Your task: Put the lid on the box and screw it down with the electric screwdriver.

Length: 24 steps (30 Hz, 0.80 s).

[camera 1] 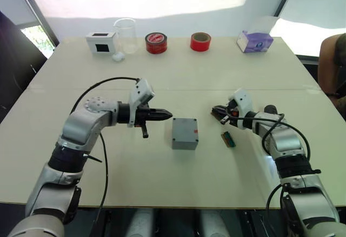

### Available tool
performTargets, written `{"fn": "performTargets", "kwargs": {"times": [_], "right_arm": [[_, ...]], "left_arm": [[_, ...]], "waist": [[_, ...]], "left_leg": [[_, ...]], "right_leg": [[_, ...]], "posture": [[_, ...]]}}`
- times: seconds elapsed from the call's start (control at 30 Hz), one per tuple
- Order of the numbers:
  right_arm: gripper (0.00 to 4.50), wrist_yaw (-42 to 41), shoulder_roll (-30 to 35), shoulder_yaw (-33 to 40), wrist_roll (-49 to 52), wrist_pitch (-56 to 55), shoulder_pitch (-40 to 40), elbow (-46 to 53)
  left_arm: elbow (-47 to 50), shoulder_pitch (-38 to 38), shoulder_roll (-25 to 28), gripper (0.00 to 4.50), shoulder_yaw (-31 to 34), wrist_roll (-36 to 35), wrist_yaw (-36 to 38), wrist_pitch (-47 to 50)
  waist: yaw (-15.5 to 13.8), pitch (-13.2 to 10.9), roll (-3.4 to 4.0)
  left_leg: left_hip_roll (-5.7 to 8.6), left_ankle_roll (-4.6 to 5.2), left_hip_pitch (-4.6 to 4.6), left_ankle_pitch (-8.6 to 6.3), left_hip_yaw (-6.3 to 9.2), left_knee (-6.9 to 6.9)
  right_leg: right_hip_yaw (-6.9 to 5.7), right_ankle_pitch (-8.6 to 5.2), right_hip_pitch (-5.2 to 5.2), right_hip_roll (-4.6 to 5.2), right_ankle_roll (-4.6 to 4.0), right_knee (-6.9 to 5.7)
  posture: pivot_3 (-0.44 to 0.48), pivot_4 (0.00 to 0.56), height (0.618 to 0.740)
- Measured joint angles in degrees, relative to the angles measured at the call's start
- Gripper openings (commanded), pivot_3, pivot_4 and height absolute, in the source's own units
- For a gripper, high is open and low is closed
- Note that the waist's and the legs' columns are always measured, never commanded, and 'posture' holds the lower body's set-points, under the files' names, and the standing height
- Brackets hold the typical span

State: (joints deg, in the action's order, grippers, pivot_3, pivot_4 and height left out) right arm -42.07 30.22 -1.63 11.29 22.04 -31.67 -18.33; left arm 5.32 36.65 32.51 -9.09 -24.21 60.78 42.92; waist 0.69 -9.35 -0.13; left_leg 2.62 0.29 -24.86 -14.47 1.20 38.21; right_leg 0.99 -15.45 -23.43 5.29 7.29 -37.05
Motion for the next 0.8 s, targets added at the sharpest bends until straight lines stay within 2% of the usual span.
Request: {"fn": "performTargets", "kwargs": {"times": [0.3, 0.53, 0.63, 0.8], "right_arm": [[0.05, -0.4, 0.1, 0.1, 0.1, 0.3, 0.0, 0.7], [0.05, -0.3, 0.2, 1.6, 1.3, 2.7, -0.1, 5.6], [0.05, -0.9, 1.1, 2.1, 2.2, 4.6, 0.0, 9.8], [0.05, -3.8, 3.0, 2.3, 8.4, 13.3, 5.0, 26.5]], "left_arm": [[0.0, 0.0, 0.1, 0.00, -0.7, 0.0, 0.0, -0.1], [0.0, -0.3, 0.2, 0.00, -0.7, -0.1, -0.1, -0.1], [0.0, -0.3, 0.2, 0.00, -0.6, -0.2, 0.0, 0.0], [2.0, -2.2, 2.2, 0.00, -0.6, -2.1, 1.3, 1.4]], "waist": [[0.0, 0.0, 0.00], [0.0, 0.0, 0.00], [0.0, 0.0, 0.01], [0.0, 0.0, 0.01]], "left_leg": [[0.00, 0.01, 0.00, 0.00, 0.00, 0.00], [0.00, 0.01, 0.00, 0.00, 0.00, 0.00], [0.00, 0.03, 0.00, -0.02, 0.00, 0.00], [-0.02, 0.27, 0.00, -0.16, 0.03, -0.01]], "right_leg": [[0.00, 0.00, 0.00, 0.00, 0.00, 0.00], [0.01, 0.00, 0.00, 0.00, 0.00, 0.00], [0.01, 0.00, -0.02, 0.00, 0.00, -0.01], [0.01, -0.01, -0.01, 0.00, -0.02, -0.01]], "posture": [[0.000, 0.150, 0.740], [0.000, 0.150, 0.740], [0.000, 0.150, 0.740], [0.000, 0.150, 0.740]]}}
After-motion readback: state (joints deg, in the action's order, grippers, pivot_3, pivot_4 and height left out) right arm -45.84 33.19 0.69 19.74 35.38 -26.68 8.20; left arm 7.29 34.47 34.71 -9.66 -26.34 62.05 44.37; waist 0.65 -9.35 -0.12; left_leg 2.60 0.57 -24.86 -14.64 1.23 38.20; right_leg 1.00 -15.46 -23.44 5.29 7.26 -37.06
